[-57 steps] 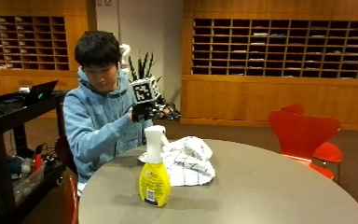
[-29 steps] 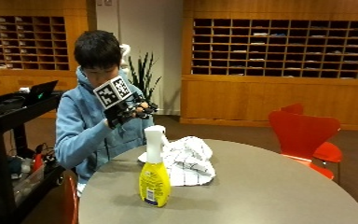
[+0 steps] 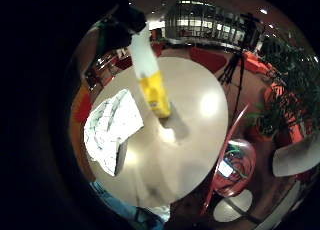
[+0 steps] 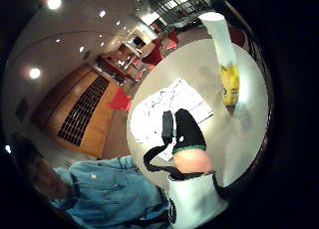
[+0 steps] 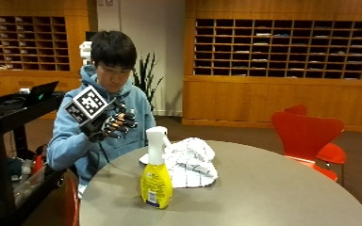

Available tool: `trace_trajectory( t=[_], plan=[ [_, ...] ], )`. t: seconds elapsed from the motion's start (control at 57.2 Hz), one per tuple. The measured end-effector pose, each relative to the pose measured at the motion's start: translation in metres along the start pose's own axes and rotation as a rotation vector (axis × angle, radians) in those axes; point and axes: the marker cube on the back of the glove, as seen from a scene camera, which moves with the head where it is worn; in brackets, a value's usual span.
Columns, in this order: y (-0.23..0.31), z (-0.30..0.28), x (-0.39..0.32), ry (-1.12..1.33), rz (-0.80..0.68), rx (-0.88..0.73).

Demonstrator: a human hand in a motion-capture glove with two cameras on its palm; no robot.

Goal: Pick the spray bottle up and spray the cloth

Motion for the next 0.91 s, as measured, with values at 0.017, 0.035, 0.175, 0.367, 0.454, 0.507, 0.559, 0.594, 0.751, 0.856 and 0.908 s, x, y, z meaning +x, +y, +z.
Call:
trace_trajectory(
  t=[0.017,0.035,0.175,0.367,0.454,0.507,0.559,0.594,0.751,0.856,0.908],
  plan=[
    [0.001,0.001,0.002,-0.004,0.010,0.002],
    [0.001,0.002,0.004,-0.010,0.018,0.006],
    [-0.007,0.014,0.025,-0.093,0.076,0.037],
    [-0.031,0.034,0.055,-0.198,0.203,-0.019],
    [-0.047,0.044,0.066,-0.328,0.243,-0.024],
    [-0.053,0.050,0.071,-0.384,0.263,-0.038],
    [-0.059,0.057,0.073,-0.416,0.265,-0.017],
    [-0.064,0.064,0.074,-0.437,0.276,0.010],
    [-0.075,0.091,0.065,-0.569,0.364,0.077],
    [-0.087,0.107,0.054,-0.618,0.461,0.123],
    [-0.093,0.113,0.049,-0.639,0.490,0.124]
  ],
)
